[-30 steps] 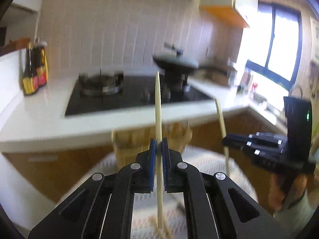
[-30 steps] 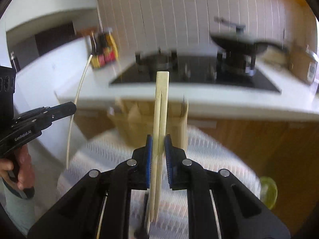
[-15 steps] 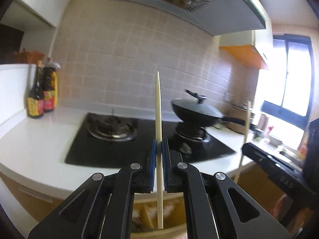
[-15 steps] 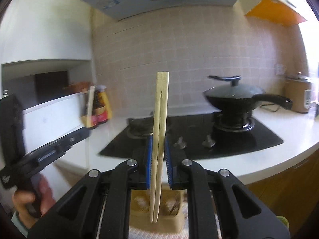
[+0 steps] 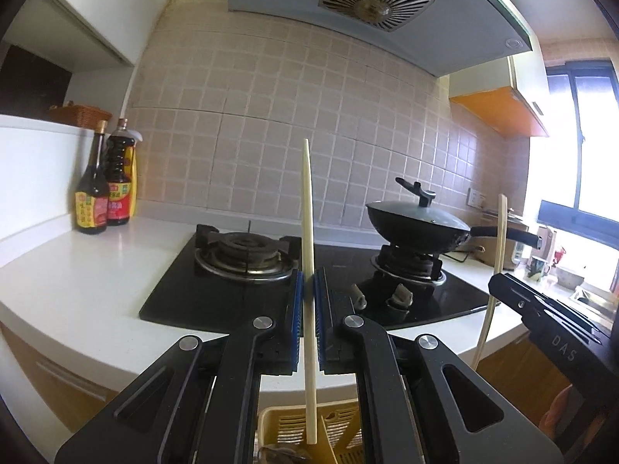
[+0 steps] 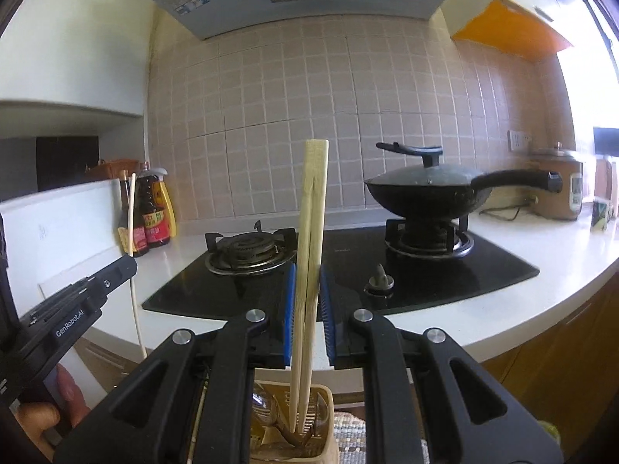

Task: Organize utensils
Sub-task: 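Lift the chopsticks upright over the tan basket and open both tools to drop them, then move both open tools back down to the utensils on the cloth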

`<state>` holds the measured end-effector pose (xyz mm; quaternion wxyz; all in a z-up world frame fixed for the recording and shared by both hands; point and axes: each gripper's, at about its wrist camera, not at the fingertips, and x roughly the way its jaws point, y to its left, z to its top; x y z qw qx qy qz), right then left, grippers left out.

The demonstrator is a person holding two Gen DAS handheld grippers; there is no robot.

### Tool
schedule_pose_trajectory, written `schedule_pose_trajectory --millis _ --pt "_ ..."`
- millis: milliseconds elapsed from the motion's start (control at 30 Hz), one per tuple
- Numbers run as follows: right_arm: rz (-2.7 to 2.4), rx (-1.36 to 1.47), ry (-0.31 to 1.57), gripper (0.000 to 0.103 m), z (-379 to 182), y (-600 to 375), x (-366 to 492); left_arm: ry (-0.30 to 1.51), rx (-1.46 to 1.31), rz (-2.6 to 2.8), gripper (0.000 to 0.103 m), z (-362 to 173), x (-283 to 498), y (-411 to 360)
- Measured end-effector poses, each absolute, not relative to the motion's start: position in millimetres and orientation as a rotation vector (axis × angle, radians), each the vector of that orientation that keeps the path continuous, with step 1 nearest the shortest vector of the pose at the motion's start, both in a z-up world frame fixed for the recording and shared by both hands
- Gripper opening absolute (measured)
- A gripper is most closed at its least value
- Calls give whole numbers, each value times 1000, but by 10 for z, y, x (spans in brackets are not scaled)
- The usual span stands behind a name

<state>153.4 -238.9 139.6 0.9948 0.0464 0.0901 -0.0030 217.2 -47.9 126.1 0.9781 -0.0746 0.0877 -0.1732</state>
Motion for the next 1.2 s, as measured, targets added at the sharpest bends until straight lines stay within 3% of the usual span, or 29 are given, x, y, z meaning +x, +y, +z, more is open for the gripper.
schedule_pose_trajectory --millis 333,700,733,833,967,1033,1200 --pt "19 88 200 13 1264 -2365 1297 193 -120 -379 8 1158 2009 -431" --pt "129 161 281 13 1387 -2472 718 219 -169 -422 22 1385 1452 -120" --pt "142 166 283 14 1423 -2471 622 231 -164 -429 29 1424 1374 -103" --pt "170 169 299 24 1505 -2443 418 264 -136 -448 41 1511 1148 -63" --pt "193 157 346 37 1525 -2368 139 358 -115 -482 46 1517 905 -7" --pt "199 147 383 52 1468 -2324 18 430 -99 -509 47 1425 783 20" --pt "195 106 594 52 1122 -2185 -48 623 -35 -511 47 1007 635 19"
